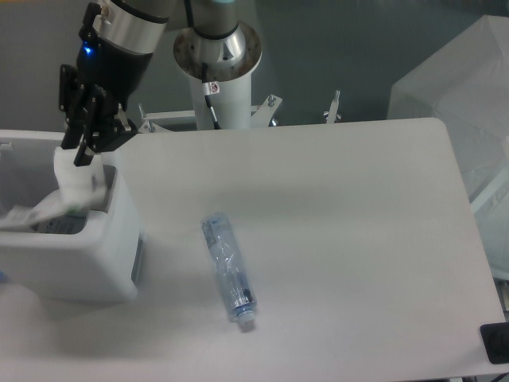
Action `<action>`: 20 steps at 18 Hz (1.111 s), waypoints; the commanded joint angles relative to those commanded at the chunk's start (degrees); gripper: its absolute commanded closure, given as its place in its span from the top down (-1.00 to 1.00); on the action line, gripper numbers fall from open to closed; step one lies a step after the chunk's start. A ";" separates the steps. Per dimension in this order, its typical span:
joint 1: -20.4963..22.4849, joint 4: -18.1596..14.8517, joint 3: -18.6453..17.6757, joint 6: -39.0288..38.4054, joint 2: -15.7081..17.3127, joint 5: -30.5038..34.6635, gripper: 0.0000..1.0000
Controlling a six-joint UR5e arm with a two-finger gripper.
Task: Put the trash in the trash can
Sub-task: 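Open the gripper to drop the packet into the bin, then move the gripper to the cap end of the clear bottle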
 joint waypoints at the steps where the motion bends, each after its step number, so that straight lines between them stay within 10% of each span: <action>1: 0.00 0.09 0.00 0.00 0.00 0.00 1.00; 11: 11.41 0.17 0.44 -2.01 -5.35 0.09 1.00; 20: 14.50 -0.44 7.90 -18.52 -18.88 10.01 1.00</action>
